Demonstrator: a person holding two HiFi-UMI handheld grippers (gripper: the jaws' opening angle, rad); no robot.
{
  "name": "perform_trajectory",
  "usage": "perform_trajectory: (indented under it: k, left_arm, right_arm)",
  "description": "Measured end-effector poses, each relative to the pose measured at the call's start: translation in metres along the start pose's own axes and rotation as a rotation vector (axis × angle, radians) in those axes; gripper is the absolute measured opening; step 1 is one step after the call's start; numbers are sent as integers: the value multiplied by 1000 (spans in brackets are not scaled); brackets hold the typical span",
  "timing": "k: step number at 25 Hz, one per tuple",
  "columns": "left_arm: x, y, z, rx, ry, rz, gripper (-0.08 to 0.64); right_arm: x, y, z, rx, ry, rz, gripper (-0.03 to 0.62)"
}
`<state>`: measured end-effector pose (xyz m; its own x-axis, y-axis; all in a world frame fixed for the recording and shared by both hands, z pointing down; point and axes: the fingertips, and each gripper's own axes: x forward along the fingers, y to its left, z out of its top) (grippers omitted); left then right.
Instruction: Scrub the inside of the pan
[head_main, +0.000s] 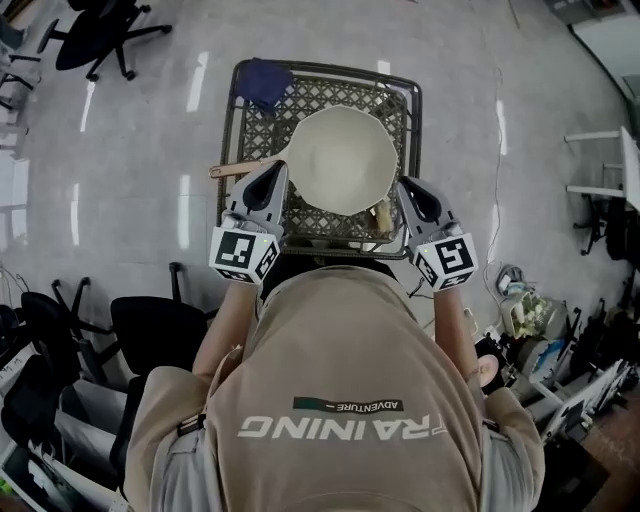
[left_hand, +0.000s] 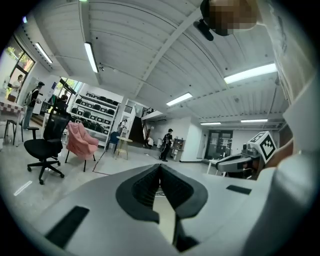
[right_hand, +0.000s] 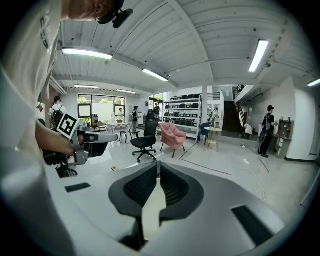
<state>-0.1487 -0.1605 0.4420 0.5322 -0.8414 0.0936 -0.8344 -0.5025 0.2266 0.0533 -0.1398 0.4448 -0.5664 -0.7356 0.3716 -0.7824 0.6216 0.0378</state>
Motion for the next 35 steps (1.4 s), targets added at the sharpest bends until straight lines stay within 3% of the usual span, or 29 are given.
perform_trajectory:
  k: [4,7,15,20,25,28,35]
  left_arm:
    - [5,-9,-3,4,16,-4,18]
    - [5,-12,0,17,21,21,18]
    - [-4,-23,5,58,59,76,18]
    - [-8,-27,6,74,89,121,18]
    - [-11,-30,7,96,128,146,18]
    - [-14,-27,10,111,130,177,18]
    - [-21,-27,8,112,140,215,18]
  right_arm:
    - [-4,-12,-31,41,68,0,26]
    - [-4,-24,-72,72,157,28,131]
    - [-1,-38,-251,187,565,126,214]
    - [12,-29,-324,257,737,142,235]
    - [18,-20,-361,302,839,151,244]
    - [22,-19,-372,321,848,141,238]
    - [26,-19,-388,275,868,132,163]
